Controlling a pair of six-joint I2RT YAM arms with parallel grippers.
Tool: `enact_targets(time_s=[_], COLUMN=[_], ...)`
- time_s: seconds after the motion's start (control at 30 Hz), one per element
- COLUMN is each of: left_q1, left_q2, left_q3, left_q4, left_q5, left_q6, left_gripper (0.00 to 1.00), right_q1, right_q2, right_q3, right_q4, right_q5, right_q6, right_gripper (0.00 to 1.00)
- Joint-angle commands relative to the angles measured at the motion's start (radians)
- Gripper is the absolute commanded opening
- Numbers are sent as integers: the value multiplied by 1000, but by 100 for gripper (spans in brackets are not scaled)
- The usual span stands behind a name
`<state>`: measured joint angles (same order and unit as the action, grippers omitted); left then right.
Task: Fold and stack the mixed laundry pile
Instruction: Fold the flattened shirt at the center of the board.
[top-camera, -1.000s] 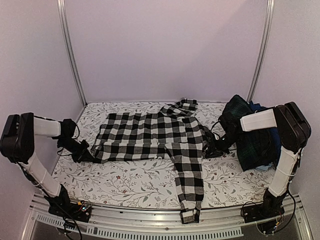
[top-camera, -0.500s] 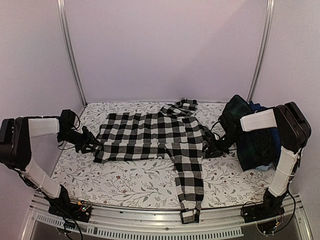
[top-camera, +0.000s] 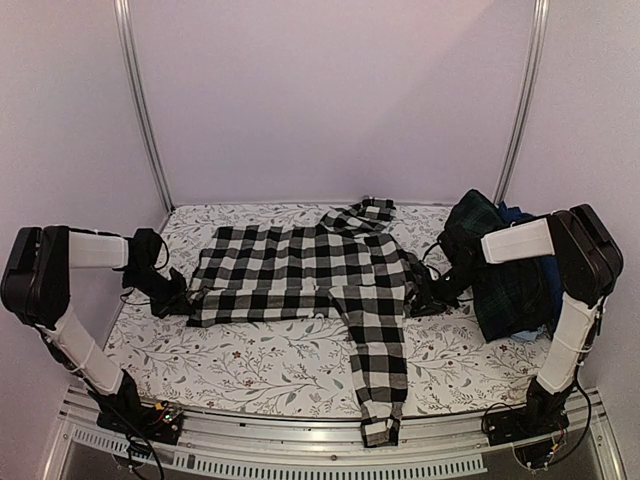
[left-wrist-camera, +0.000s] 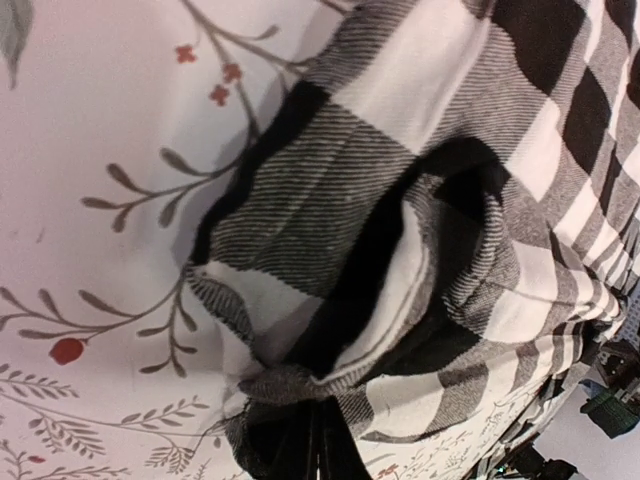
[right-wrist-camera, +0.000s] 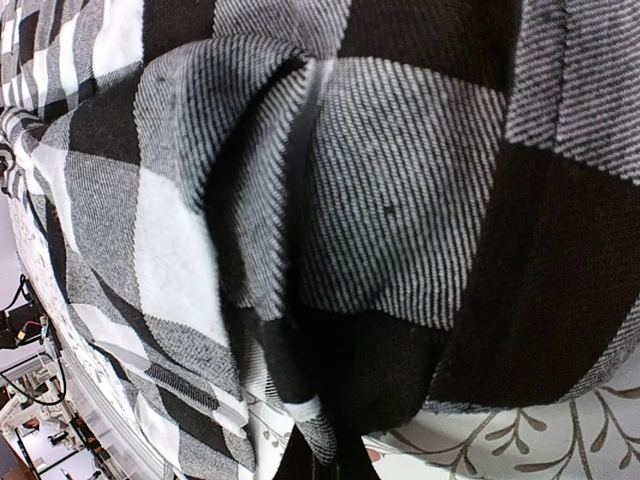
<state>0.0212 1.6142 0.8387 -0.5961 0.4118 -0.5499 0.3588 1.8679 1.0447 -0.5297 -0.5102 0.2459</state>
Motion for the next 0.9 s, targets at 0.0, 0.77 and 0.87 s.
enact_targets(time_s=[0.0,0.77,0.87], left_q1=[39,-397,-555], left_q2=[-14,-271,-270], left_q3=[-26,104,116], left_q4=[-62,152,241], left_q5=[-108,-14,31], left_q6=[-20,208,253], left_gripper=[0,74,76], right_q1=[-4,20,60], right_q2=[17,-327,-366], right_q3=[-83,-128,-118], right_q4=[-101,-150,-124], right_q5=[86,-94,-147], right_q6=[-1,-21,-27], right_gripper=[0,70,70])
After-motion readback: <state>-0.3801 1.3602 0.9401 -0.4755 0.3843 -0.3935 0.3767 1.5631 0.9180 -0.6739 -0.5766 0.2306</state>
